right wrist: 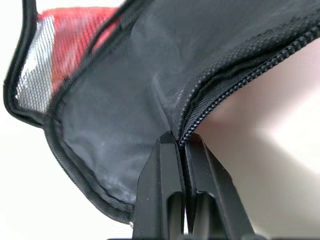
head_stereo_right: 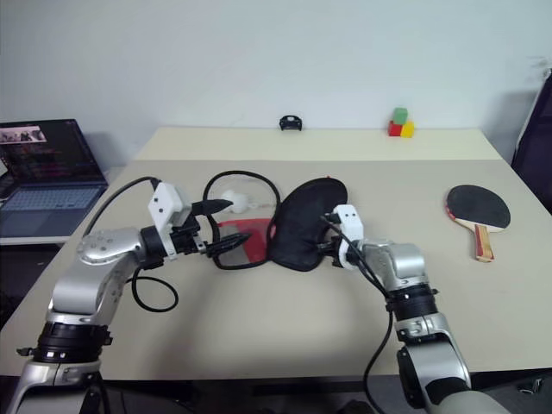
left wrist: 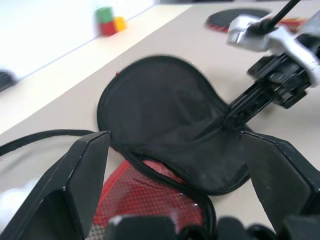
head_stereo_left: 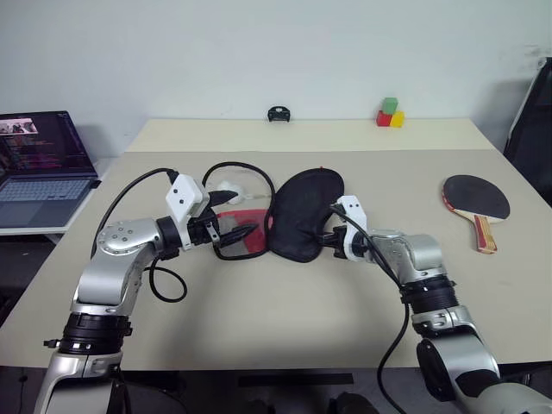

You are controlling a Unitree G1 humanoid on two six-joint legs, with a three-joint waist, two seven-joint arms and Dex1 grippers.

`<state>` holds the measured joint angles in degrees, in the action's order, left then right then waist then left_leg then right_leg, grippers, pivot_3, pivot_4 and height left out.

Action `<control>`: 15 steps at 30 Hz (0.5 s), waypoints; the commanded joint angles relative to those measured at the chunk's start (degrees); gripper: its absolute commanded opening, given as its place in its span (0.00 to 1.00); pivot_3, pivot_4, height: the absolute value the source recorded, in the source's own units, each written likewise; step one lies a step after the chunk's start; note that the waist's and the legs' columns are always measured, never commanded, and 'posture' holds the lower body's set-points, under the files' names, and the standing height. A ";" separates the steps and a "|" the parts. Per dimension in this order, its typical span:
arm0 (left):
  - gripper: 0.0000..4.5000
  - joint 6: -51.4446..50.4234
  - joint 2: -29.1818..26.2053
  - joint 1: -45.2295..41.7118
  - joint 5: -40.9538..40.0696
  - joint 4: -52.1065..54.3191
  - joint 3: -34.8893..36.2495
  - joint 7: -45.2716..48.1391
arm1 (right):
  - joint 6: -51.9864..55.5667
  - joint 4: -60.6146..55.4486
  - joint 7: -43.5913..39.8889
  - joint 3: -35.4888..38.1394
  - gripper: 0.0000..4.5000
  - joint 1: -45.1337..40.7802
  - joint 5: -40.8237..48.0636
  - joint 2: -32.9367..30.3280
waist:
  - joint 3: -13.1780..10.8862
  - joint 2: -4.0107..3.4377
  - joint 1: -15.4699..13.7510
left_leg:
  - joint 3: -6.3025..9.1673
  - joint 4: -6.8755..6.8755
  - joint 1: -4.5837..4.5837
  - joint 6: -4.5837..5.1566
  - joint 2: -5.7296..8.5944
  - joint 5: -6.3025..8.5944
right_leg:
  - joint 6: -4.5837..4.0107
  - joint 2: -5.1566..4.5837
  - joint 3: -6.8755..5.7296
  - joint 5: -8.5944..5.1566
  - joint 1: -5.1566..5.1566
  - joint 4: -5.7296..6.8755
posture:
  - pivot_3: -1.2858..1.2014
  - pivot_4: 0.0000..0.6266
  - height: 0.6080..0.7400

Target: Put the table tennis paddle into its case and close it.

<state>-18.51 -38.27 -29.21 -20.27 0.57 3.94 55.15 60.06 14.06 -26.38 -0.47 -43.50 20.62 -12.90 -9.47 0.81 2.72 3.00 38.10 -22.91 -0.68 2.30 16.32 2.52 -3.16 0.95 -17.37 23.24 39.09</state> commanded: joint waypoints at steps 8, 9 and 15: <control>1.00 0.55 1.29 -3.64 -0.58 -0.11 -2.01 2.28 | 8.16 -10.78 -2.35 2.82 0.01 2.95 3.89 -7.49 | 0.00 0.00 0.02 | 0.00 0.05 -0.01 0.02 0.01 -0.01 | 0.00 0.00 -0.01 0.00 -0.03 0.01 | 0.52 0.24 1.00; 1.00 0.57 1.58 -3.88 -0.56 -0.25 -2.23 2.37 | 8.61 -11.29 -2.30 3.31 0.01 3.15 4.17 -8.23 | 0.00 0.00 -0.01 | 0.00 0.06 -0.02 0.02 0.01 -0.01 | 0.00 0.00 -0.01 0.00 -0.03 0.01 | 0.52 0.24 1.00; 1.00 0.88 2.91 -5.09 -0.25 -1.13 -3.55 2.95 | 10.03 -12.42 -2.24 5.79 0.01 4.38 5.09 -11.83 | 0.00 0.00 -0.23 | -0.02 0.06 -0.02 0.02 0.01 -0.01 | 0.00 0.00 0.00 0.00 -0.03 0.01 | 0.52 0.24 1.00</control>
<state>-18.50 -35.31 -32.79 -20.19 -0.97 0.17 57.91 69.95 4.04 -28.42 3.39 -38.93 24.90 -23.72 -9.47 0.81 2.49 2.98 38.17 -22.93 -0.66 2.31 16.31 2.52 -3.15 0.96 -17.37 23.21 39.10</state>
